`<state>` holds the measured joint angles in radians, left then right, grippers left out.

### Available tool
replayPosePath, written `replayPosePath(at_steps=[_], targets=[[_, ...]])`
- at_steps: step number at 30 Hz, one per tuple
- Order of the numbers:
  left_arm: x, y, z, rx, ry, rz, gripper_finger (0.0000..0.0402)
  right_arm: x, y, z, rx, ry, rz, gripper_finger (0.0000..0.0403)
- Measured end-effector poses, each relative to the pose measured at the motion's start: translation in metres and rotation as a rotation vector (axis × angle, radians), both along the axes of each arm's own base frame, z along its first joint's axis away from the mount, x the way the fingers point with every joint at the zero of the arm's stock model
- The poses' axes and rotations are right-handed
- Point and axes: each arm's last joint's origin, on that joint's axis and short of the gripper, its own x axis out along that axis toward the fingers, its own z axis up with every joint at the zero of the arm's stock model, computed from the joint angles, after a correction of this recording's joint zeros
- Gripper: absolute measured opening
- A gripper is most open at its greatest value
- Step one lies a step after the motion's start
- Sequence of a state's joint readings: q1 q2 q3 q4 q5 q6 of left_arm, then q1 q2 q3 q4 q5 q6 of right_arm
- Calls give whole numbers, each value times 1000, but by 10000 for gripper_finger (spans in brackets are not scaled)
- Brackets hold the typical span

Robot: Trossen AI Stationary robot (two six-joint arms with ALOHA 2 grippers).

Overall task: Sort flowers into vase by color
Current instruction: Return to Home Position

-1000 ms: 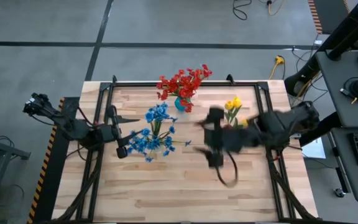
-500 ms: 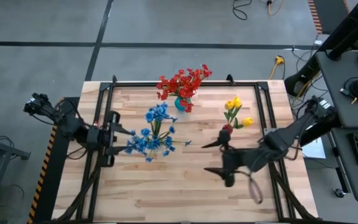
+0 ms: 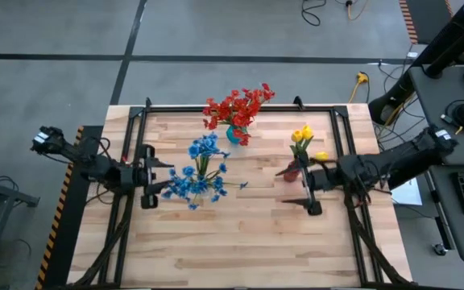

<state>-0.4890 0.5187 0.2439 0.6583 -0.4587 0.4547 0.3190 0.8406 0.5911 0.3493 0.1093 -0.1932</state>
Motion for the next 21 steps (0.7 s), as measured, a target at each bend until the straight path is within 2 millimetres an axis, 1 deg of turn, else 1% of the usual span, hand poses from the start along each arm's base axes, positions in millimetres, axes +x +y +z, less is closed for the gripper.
replayPosePath(at_steps=[2,5,7,9,10,12,14,16,21], targets=[[-2,2,-5,40,22,-30,172,0,-14,-7,-3,5,47,361],[-9,2,-1,65,-30,-138,172,-3,-29,-16,29,23,87,361],[-17,2,5,60,-89,-240,172,-8,-35,-20,54,17,83,361],[-24,3,10,36,-86,-300,172,-13,-37,-26,64,23,80,361],[-27,5,12,21,-49,-299,172,-16,-37,-30,66,29,83,361],[-33,10,7,-42,59,-262,172,-21,-37,-36,70,33,85,361],[-37,16,0,-129,112,-178,172,-28,-38,-41,81,28,85,361],[-42,21,-3,-172,88,-123,172,-34,-39,-46,82,16,85,361],[-58,29,-1,-197,-9,-140,172,-51,-41,-54,97,-75,89,361]])
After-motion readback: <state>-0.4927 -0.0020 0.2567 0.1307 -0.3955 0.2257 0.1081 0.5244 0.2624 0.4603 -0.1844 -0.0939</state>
